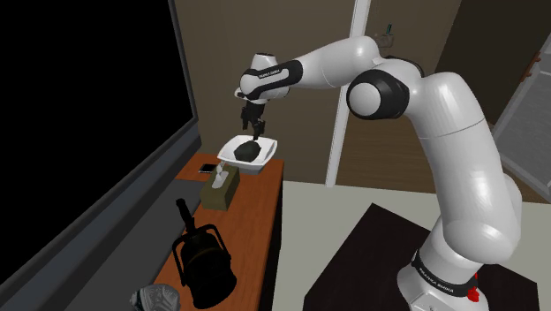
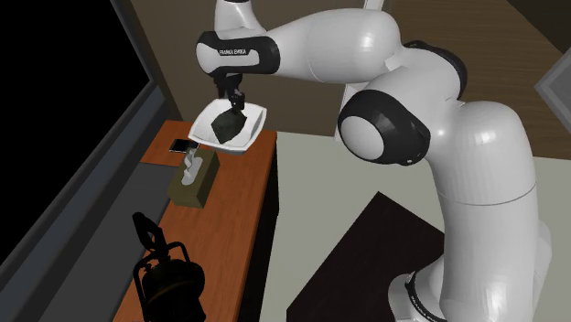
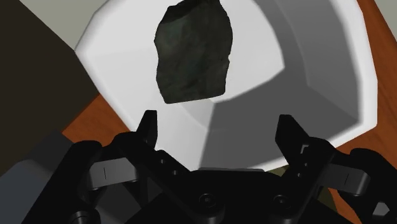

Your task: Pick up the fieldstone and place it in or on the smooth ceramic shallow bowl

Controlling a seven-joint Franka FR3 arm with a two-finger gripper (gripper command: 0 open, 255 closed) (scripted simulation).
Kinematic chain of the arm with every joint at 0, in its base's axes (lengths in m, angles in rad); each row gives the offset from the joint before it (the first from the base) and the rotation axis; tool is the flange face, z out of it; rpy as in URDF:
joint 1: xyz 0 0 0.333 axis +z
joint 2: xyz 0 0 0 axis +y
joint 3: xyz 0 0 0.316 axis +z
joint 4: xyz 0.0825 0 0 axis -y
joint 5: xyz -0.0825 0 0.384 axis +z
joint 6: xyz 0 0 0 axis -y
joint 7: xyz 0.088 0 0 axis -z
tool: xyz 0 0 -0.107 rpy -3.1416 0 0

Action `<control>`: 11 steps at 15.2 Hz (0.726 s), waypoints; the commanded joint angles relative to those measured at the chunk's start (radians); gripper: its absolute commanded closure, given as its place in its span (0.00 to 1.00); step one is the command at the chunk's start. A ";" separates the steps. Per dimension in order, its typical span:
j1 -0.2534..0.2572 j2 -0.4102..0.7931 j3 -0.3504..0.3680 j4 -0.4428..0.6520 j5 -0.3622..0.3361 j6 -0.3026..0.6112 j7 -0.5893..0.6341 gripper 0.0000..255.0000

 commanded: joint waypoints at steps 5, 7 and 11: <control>-0.006 -0.066 -0.006 0.016 -0.007 -0.082 0.004 0.00; -0.006 -0.066 -0.006 0.015 -0.007 -0.082 0.004 0.00; -0.006 -0.066 -0.006 0.016 -0.007 -0.082 0.004 0.00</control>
